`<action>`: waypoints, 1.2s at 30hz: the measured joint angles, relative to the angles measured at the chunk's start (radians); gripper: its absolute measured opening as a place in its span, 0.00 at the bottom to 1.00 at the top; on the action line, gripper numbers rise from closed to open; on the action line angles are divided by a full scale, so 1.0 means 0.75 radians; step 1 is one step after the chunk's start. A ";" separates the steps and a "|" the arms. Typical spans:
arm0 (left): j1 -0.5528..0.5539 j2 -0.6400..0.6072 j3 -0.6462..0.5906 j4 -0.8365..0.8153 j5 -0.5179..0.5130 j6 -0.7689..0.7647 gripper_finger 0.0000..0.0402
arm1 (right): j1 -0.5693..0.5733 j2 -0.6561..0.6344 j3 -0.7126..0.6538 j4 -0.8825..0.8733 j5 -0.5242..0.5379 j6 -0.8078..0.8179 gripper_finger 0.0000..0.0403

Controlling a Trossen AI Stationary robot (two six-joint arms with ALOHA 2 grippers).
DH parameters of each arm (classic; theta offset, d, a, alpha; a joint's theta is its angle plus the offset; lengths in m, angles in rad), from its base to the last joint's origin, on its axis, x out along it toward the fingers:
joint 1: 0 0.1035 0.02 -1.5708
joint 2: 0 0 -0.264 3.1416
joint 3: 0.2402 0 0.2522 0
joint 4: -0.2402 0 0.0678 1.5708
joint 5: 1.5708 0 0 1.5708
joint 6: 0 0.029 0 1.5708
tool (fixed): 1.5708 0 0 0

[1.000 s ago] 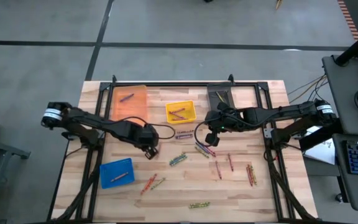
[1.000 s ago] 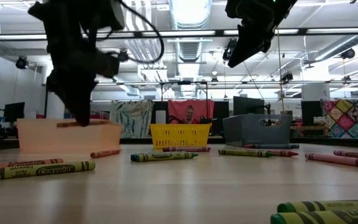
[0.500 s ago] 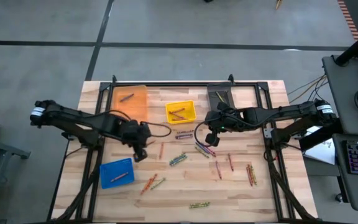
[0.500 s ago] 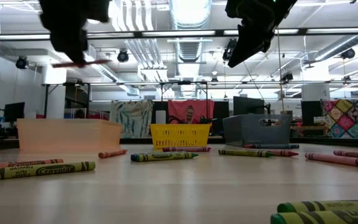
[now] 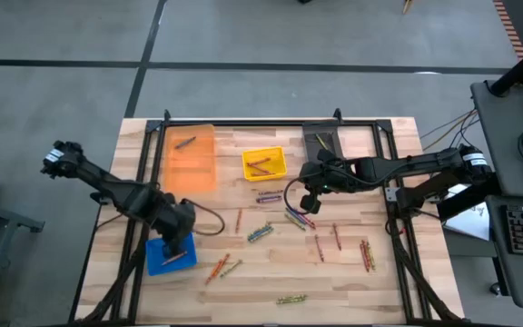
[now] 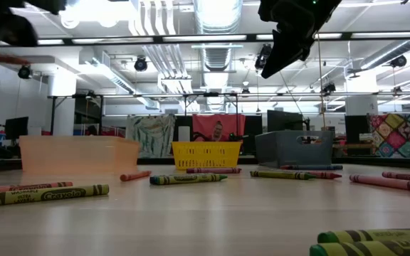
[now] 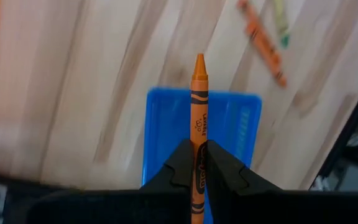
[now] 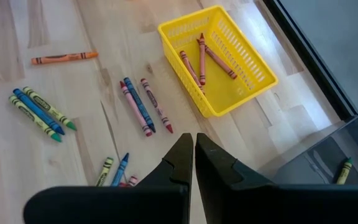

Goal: Sort crayons
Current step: Put the orange crayon into the blue bin

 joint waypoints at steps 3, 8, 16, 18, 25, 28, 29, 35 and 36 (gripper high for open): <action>-0.086 0.020 -0.001 -0.004 -0.002 -0.054 0.00 | 0.000 0.000 -0.002 0.009 0.000 -0.001 0.02; -0.243 0.094 -0.006 -0.005 -0.003 -0.089 0.00 | 0.000 0.004 -0.002 0.013 0.001 -0.014 0.02; -0.386 0.175 -0.005 -0.001 -0.004 -0.142 0.00 | 0.000 0.008 -0.005 0.019 0.000 -0.037 0.02; -0.414 0.189 -0.005 0.000 -0.008 -0.153 0.00 | 0.000 0.008 -0.005 0.019 0.000 -0.041 0.02; -0.461 0.223 -0.050 -0.004 -0.023 -0.180 0.00 | 0.000 0.012 -0.006 0.019 0.000 -0.036 0.02; -0.461 0.228 -0.087 0.003 -0.049 -0.224 0.00 | 0.000 0.012 -0.008 0.019 0.000 -0.036 0.02; -0.461 0.229 -0.100 0.004 -0.069 -0.245 0.00 | 0.000 0.012 -0.008 0.018 0.000 -0.036 0.02; -0.458 0.247 -0.140 0.076 -0.174 -0.288 0.00 | 0.000 0.012 -0.008 0.019 0.000 -0.036 0.02; -0.457 0.251 -0.149 0.098 -0.178 -0.288 0.00 | 0.000 0.012 -0.008 0.019 0.000 -0.036 0.02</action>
